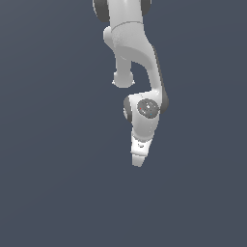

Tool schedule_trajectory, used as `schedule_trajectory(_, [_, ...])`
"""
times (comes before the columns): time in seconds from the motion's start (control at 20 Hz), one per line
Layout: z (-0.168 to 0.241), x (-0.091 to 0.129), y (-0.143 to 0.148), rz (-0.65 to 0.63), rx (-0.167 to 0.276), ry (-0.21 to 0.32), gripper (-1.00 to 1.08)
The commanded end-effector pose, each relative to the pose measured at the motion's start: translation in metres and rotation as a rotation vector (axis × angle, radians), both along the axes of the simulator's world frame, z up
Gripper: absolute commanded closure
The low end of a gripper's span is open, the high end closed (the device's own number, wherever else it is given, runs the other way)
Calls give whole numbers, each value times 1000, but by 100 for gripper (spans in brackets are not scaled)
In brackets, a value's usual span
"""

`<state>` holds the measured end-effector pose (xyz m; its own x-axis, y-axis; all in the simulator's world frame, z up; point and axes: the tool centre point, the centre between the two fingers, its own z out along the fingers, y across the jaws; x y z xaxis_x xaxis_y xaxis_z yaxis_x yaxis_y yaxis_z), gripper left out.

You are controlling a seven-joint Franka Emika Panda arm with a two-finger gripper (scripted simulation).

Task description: Pick up the object and move it to a goal position.

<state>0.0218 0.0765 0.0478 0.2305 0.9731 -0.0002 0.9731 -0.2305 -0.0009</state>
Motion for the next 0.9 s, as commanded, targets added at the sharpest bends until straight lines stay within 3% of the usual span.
schedule_trajectory(0.0, [4, 1, -5, -1, 0, -2, 108])
schedule_trajectory(0.35, [28, 8, -42, 0, 0, -2, 108])
schedule_trajectory(0.85, [93, 27, -139, 0, 2, -1, 108])
